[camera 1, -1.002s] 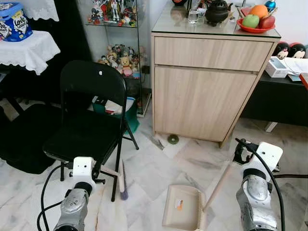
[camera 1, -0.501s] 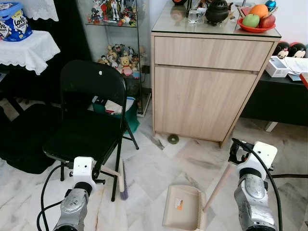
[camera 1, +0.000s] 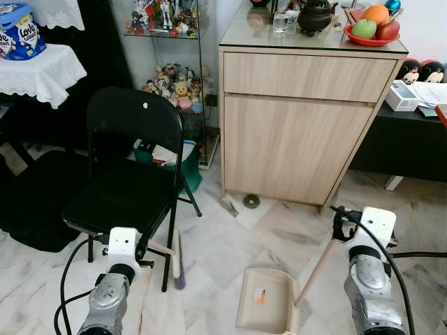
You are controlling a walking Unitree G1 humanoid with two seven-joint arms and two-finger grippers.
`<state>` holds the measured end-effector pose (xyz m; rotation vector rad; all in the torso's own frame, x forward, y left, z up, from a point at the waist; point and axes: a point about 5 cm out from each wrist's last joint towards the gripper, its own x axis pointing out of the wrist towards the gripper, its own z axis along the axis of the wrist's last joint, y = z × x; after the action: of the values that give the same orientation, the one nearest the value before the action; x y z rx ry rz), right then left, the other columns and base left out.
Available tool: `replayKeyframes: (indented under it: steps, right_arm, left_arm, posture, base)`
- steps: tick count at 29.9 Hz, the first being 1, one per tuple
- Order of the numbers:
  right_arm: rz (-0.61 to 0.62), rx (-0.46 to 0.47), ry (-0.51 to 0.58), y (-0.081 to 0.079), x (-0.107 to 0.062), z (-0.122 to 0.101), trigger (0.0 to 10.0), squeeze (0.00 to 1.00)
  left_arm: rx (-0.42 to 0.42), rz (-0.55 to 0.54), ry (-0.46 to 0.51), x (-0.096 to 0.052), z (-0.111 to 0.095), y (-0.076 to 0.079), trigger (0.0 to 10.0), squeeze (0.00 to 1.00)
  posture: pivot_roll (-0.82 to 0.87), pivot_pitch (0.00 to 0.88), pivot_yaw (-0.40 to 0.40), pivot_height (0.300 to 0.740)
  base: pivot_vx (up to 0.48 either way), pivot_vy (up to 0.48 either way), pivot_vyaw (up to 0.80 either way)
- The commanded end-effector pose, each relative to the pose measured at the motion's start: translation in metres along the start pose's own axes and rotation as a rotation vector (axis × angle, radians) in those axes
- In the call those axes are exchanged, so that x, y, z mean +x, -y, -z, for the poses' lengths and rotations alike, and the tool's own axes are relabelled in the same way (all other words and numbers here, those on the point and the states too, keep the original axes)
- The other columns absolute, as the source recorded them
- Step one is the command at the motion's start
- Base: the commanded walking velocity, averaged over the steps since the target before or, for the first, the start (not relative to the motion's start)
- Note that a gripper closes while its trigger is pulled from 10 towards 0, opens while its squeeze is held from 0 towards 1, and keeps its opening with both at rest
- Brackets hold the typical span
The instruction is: Sweep floor
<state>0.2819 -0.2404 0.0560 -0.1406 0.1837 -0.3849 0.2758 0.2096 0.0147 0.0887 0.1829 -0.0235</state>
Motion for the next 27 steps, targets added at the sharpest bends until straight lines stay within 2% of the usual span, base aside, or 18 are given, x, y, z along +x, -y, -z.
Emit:
replayKeyframes:
  steps: [1,16,27]
  right_arm:
    - [-0.021,-0.045,0.0,-0.001,0.0,0.003,10.0,0.0]
    - [-0.121,-0.133,-0.006,-0.016,-0.006,0.02,10.0,0.0]
    - [-0.11,-0.146,-0.012,-0.014,-0.005,0.025,10.0,0.0]
  left_arm:
    - [0.012,-0.038,-0.024,-0.005,0.006,-0.007,10.0,0.0]
    - [0.015,-0.04,-0.026,-0.007,0.007,-0.008,10.0,0.0]
    - [0.018,-0.036,-0.022,-0.006,0.006,-0.008,10.0,0.0]
  posture:
    - [-0.06,0.049,0.033,0.74]
    - [-0.04,0.055,0.037,0.74]
    - [-0.03,0.054,0.038,0.74]
  base:
    - [0.0,0.0,0.0]
    - [0.0,0.0,0.0]
    - [0.0,0.0,0.0]
